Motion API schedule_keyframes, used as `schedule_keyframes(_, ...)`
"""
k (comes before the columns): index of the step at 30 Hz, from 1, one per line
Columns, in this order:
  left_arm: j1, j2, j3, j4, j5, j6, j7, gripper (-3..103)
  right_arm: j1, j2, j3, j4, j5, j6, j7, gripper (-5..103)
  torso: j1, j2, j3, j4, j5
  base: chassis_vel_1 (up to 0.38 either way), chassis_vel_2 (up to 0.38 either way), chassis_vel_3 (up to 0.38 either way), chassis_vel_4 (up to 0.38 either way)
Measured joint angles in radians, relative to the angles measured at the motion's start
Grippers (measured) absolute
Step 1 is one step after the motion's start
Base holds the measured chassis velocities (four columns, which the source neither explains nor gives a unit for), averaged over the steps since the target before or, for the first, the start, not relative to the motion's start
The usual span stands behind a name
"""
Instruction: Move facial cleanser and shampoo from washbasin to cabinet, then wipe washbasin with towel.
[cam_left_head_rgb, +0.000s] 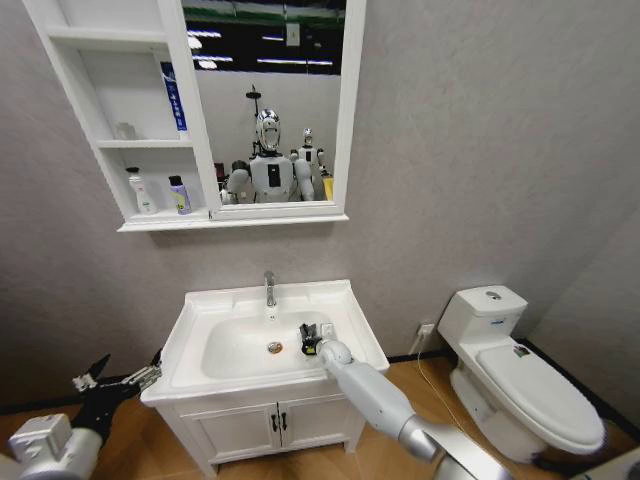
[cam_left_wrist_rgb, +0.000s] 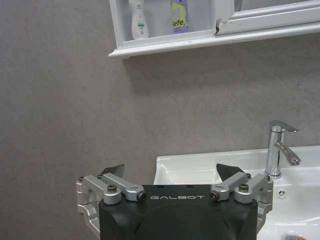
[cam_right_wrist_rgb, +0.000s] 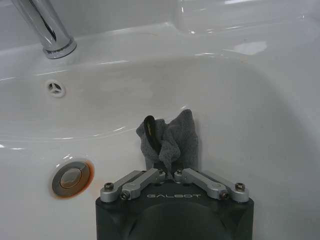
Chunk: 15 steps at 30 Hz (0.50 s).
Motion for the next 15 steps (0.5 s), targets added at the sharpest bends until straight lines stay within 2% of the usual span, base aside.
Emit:
schedule_keyframes(6,0.000,0.000,0.000,0.000,0.000,0.000,0.000,100,0.034,0.031,-0.035,-0.080,0.035,0.000,-0.004,3,0.000,0.000,0.000,0.0000,-0.0001,0.000,0.000,0.000,0.000)
schedule_keyframes(13,0.000,0.000,0.000,0.000,0.000,0.000,0.000,100,0.076,0.098,-0.068,-0.182,0.072,-0.003,-0.005,3,0.000,0.000,0.000,-0.0001,-0.0002,0.000,0.000,0.000,0.000)
schedule_keyframes(15,0.000,0.000,0.000,0.000,0.000,0.000,0.000,100,0.095,0.143,-0.083,-0.226,0.076,-0.002,-0.014,3,0.000,0.000,0.000,-0.0002,-0.0003,0.000,0.000,0.000,0.000)
